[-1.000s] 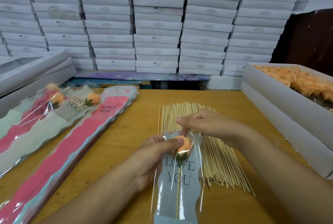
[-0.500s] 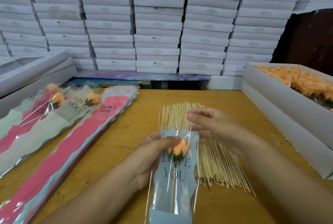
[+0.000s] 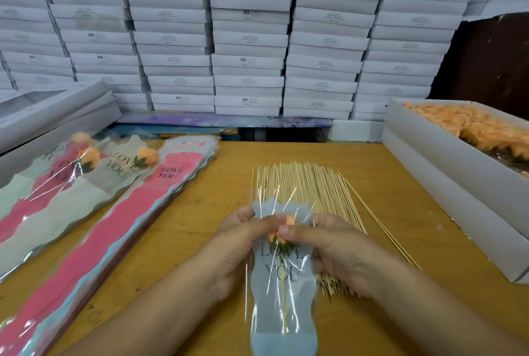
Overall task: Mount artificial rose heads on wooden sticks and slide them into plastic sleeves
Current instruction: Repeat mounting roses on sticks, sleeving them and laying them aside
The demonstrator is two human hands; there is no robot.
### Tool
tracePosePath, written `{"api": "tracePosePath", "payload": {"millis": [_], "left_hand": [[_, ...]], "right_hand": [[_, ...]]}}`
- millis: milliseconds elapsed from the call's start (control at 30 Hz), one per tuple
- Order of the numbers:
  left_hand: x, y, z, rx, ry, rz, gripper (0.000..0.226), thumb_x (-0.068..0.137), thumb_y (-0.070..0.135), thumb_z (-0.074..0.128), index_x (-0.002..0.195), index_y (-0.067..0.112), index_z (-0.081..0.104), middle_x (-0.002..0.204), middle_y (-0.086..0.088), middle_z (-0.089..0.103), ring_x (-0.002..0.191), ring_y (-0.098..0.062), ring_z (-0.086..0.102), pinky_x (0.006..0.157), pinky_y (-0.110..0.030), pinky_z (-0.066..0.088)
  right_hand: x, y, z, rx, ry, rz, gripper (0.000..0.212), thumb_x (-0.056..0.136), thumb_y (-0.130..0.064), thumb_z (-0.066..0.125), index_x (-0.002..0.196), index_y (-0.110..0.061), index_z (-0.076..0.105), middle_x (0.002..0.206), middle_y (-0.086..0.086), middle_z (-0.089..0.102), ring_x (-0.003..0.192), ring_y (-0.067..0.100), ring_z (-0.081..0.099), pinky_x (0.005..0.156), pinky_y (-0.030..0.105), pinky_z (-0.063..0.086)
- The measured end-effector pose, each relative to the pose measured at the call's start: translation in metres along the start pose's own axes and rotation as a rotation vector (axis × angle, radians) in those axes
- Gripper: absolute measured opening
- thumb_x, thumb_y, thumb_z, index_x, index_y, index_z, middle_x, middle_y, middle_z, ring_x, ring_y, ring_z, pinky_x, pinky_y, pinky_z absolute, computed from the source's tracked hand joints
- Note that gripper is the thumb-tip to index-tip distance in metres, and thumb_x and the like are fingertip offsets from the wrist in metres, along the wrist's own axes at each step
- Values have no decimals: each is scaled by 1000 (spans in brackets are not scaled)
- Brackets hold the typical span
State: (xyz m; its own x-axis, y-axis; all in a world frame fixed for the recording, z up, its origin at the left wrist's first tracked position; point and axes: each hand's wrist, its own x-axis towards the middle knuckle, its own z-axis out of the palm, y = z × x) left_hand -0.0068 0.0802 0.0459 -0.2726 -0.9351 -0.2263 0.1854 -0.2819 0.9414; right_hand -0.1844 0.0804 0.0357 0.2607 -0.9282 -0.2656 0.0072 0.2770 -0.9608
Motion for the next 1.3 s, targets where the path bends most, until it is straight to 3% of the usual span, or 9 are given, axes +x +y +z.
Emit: {"api": "tracePosePath", "payload": {"millis": [100, 267, 500, 633, 767, 967, 1067, 1133, 1300], "left_hand": [[-2, 2, 2, -38, -12, -1, 42, 73, 25, 81, 112, 14, 68, 96, -11, 78, 80, -24, 76, 63, -31, 61], [-5, 1, 3, -26, -32, -35, 65, 66, 30, 86, 122, 17, 56, 101, -7, 78, 89, -24, 76, 72, -33, 62], [-6, -1, 5, 66, -186, -122, 25, 83, 13, 76, 108, 10, 72, 105, -16, 76, 85, -24, 75, 81, -39, 60], [-5, -3, 4, 90, -241, -121, 11, 87, 6, 73, 95, 11, 80, 106, -17, 76, 87, -24, 75, 71, -32, 63], [-5, -4, 6, 96, -212, -110, 18, 88, 7, 72, 82, 21, 82, 95, -12, 78, 76, -18, 75, 61, -28, 61], [-6, -5, 6, 126, -249, -158, 11, 90, 13, 73, 99, 9, 78, 106, -17, 76, 85, -23, 75, 67, -29, 62], [-8, -6, 7, 157, -202, -129, 2, 87, 10, 75, 89, 10, 75, 97, -22, 75, 70, -19, 71, 55, -23, 55], [-7, -6, 7, 172, -174, -92, 18, 87, 10, 74, 72, 20, 76, 84, -15, 75, 63, -17, 69, 52, -21, 51], [-8, -2, 9, 155, -159, -74, 20, 91, 11, 71, 76, 21, 79, 89, -13, 78, 68, -18, 73, 56, -22, 53]], "right_hand": [[-2, 1, 0, 38, -16, -38, 33, 70, -31, 87, 100, -23, 78, 106, 9, 77, 96, 26, 75, 71, 32, 58], [-3, -6, -4, 52, 76, -102, 56, 64, -32, 89, 111, -9, 70, 98, 12, 77, 86, 27, 76, 67, 32, 59], [-5, -13, -12, 92, 216, -154, 58, 61, -35, 86, 108, -6, 69, 94, 14, 78, 82, 31, 76, 66, 36, 60], [-5, -16, -16, 148, 233, -187, 33, 77, -26, 81, 102, -7, 71, 92, 15, 77, 76, 29, 76, 57, 30, 58], [-6, -16, -15, 194, 213, -211, 16, 72, -30, 80, 77, -16, 77, 84, 15, 77, 66, 24, 74, 49, 26, 55], [-3, -15, -17, 205, 237, -229, 22, 84, -29, 76, 94, -9, 71, 91, 17, 77, 74, 28, 75, 55, 28, 57], [-3, -17, -17, 196, 221, -223, 40, 75, -37, 77, 99, -6, 69, 95, 17, 77, 75, 25, 74, 56, 28, 57], [-4, -17, -18, 184, 187, -185, 47, 75, -37, 76, 107, -3, 69, 99, 16, 76, 80, 25, 74, 61, 30, 58], [-5, -12, -15, 123, 80, -97, 35, 81, -15, 77, 113, -5, 69, 104, 15, 76, 91, 30, 75, 73, 37, 61]]}}
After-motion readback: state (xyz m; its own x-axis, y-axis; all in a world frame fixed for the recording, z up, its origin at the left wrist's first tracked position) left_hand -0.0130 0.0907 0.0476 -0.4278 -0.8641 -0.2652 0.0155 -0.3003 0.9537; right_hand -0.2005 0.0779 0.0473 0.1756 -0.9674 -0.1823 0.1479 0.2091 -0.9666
